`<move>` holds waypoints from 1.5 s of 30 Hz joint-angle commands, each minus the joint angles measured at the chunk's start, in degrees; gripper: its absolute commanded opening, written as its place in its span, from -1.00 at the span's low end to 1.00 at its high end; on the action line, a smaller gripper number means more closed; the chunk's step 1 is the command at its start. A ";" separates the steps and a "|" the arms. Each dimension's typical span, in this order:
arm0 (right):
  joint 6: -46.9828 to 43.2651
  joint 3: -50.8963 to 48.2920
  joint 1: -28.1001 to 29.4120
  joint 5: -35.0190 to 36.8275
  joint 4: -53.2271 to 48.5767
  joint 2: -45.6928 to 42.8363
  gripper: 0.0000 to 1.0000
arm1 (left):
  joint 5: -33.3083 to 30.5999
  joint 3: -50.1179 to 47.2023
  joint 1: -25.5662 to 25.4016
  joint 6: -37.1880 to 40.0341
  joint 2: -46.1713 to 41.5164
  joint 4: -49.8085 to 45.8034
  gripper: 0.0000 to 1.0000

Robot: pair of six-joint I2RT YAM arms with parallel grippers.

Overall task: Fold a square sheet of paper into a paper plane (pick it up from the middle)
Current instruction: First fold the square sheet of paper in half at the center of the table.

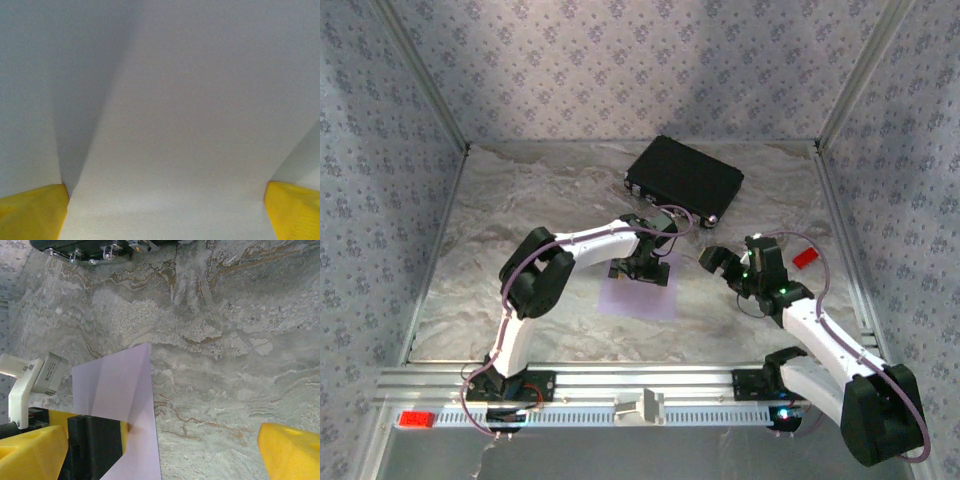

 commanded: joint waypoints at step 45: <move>3.40 1.61 -0.28 5.18 -3.53 -1.55 0.98 | 0.61 -4.79 -0.50 -1.02 -0.52 5.62 0.73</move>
